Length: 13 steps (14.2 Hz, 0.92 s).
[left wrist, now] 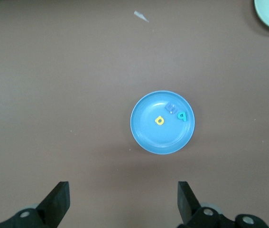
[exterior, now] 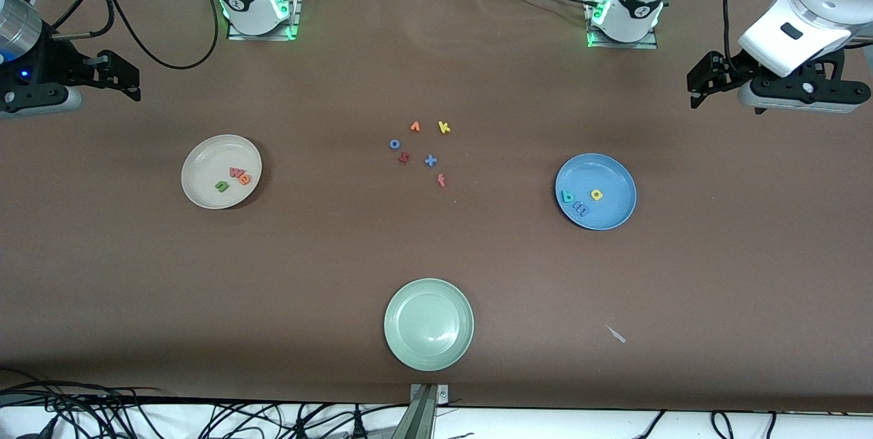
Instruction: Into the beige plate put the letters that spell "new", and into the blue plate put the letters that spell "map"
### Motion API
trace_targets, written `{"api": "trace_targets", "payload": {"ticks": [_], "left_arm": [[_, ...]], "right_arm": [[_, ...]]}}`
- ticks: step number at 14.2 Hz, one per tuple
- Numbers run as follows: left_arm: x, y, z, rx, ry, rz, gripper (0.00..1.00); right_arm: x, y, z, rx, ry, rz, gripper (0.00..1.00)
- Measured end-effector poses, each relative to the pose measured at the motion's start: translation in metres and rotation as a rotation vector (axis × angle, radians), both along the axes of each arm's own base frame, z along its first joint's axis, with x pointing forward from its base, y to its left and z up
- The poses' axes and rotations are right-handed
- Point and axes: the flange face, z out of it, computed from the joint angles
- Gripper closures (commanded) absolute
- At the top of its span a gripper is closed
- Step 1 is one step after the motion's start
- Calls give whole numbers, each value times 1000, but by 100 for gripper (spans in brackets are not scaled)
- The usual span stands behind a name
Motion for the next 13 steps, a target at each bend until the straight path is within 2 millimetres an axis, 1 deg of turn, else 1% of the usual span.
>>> {"api": "trace_targets", "payload": {"ticks": [5,13], "left_arm": [[1,2,0,1,8,4,0],[7,1,-1,-3,8,3,0]], "right_arm": [[0,0,0,0,2,-1,0],[0,-1,0,0,3,-3,0]]}}
